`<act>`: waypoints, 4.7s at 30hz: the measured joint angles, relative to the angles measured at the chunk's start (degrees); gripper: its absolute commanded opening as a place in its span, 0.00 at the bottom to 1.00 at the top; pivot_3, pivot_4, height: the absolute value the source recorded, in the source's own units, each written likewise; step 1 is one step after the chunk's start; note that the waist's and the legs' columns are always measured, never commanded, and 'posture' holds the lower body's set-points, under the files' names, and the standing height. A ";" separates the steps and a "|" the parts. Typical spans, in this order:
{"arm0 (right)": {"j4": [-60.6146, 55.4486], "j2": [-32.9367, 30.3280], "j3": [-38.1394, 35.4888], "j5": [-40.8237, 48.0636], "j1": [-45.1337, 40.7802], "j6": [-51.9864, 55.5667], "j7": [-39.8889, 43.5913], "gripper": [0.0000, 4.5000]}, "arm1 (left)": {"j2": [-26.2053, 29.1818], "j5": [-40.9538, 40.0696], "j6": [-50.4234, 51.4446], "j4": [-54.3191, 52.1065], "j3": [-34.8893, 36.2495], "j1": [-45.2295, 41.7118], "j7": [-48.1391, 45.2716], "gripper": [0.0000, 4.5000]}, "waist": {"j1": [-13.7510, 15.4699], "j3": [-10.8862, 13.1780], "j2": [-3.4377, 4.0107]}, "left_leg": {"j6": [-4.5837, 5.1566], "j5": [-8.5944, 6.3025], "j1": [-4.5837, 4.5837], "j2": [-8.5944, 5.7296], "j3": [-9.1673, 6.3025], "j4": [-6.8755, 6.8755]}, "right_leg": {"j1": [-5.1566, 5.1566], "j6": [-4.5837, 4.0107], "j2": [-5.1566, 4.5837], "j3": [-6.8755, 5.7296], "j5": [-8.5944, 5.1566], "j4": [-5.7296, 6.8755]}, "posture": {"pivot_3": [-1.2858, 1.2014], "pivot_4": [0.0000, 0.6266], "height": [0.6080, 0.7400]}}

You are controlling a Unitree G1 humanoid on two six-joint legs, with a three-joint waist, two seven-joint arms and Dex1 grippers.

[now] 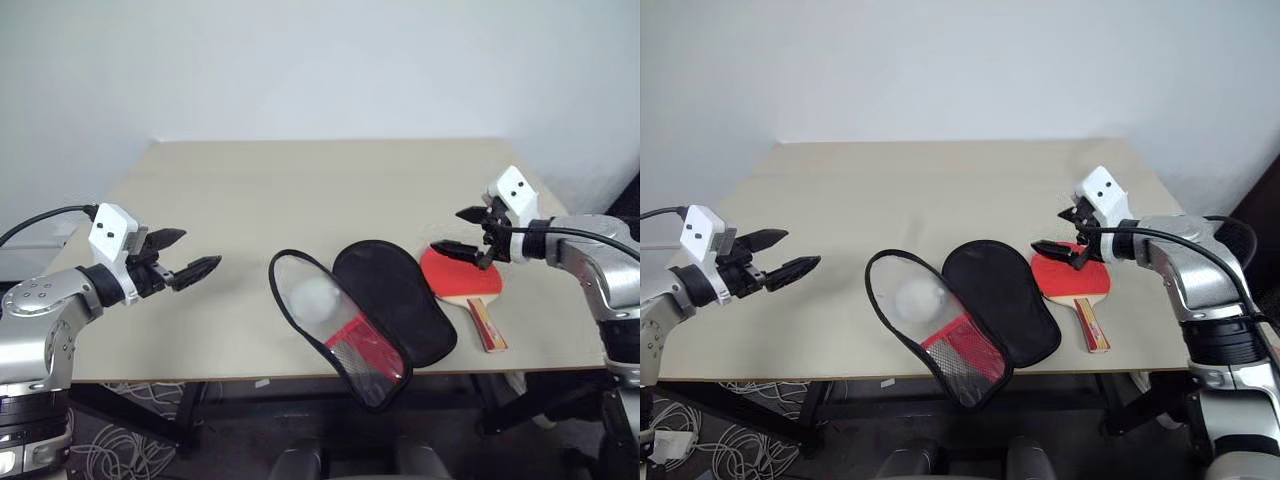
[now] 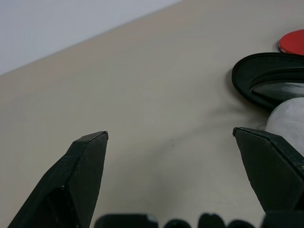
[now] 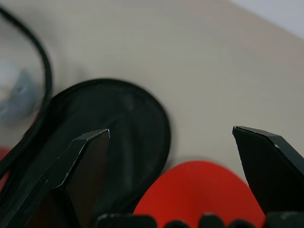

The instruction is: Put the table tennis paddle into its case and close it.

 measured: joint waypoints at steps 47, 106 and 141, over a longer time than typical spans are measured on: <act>-3.64 -0.90 -2.74 -3.21 19.10 16.08 -13.76 1.00 | 0.38 -2.02 2.93 -3.33 -3.59 1.50 -4.24 1.00 | 0.14 0.29 -0.49 | 0.07 -0.03 -0.01 0.47 0.61 0.08 | 0.02 -0.03 0.04 0.29 0.05 0.07 | 0.52 0.00 0.96; -28.70 28.39 -4.61 2.75 15.04 50.10 -40.48 0.25 | -3.77 0.95 -0.78 3.78 -9.31 -4.69 -4.97 1.00 | -0.02 0.24 -0.78 | 0.07 -0.04 0.00 0.53 0.83 0.08 | -0.15 -0.17 0.32 0.49 0.20 0.17 | 0.52 0.00 0.96; -27.58 6.36 -3.57 9.54 2.47 40.57 -23.72 0.99 | -2.79 1.13 -0.72 3.77 -9.42 -4.25 -6.23 1.00 | -0.03 0.38 -0.66 | 0.09 -0.05 0.01 0.56 0.79 0.08 | -0.09 -0.06 0.23 0.36 0.11 0.03 | 0.52 0.00 0.96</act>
